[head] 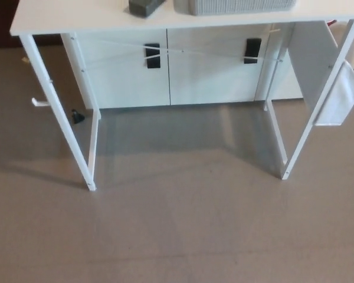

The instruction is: The robot walks towards a desk on which an eraser is kept on the left hand side and a container is kept on the right hand side. The robot picks up the eraser using its left hand and places it in the container.

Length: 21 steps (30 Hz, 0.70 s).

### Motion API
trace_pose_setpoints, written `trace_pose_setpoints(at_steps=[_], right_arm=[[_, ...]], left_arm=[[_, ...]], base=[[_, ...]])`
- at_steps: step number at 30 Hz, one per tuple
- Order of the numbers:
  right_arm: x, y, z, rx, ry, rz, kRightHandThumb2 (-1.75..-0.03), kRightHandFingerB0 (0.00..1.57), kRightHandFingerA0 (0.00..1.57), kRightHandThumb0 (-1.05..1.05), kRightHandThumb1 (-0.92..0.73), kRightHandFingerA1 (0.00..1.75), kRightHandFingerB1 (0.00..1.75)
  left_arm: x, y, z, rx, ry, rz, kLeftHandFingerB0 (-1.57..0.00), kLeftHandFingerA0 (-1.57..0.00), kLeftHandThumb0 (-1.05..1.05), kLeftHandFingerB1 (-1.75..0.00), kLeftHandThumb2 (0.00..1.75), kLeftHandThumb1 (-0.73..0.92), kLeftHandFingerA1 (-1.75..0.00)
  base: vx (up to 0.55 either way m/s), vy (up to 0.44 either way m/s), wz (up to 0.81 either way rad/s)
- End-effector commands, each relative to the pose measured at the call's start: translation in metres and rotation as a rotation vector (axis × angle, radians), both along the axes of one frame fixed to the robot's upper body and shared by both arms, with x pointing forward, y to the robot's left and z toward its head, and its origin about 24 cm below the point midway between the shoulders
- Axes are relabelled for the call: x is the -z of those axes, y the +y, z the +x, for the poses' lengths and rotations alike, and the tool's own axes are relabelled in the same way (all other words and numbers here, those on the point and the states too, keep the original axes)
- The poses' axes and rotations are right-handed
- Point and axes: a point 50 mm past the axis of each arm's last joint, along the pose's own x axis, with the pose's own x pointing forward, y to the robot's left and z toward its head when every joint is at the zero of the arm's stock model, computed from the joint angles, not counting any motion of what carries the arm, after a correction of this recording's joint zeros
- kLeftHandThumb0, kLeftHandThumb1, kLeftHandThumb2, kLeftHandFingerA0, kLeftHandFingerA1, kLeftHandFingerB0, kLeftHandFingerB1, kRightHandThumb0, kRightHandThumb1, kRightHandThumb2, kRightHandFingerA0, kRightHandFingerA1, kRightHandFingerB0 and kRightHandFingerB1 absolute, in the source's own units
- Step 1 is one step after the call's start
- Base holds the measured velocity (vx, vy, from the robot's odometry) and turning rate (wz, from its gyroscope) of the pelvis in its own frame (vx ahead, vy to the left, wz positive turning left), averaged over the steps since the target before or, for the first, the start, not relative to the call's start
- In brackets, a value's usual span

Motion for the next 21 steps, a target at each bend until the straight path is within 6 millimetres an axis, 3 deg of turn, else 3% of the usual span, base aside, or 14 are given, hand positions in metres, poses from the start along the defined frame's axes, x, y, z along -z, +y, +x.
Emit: trace_pose_setpoints(at_steps=[1, 11, 21], right_arm=[[-0.0014, 0.0001, -0.0015, -0.012, -0.008, 0.000, -0.54, 0.59, 0.73, -0.38, -0.47, 0.55, 0.48], [-0.0002, 0.0011, -0.0007, -0.005, -0.009, 0.010, -0.54, 0.57, 0.71, -0.37, -0.47, 0.55, 0.49], [0.0000, 0.0016, 0.0009, -0.020, -0.023, 0.010, -0.53, 0.57, 0.67, -0.40, -0.47, 0.56, 0.50]], left_arm=[[-0.0033, 0.0062, -0.0024, 0.005, -0.012, 0.028, -0.32, -0.43, -0.40, -0.32, 0.58, 0.60, -0.34], [-0.0031, 0.0072, -0.0017, 0.024, -0.006, 0.050, -0.32, -0.43, -0.42, -0.33, 0.58, 0.60, -0.34], [-0.0039, 0.0067, -0.0007, 0.032, -0.016, 0.064, -0.33, -0.45, -0.41, -0.33, 0.58, 0.60, -0.35]], base=[[0.13, 0.141, -0.06], [0.20, 0.149, -0.05], [0.23, -0.144, 0.04]])
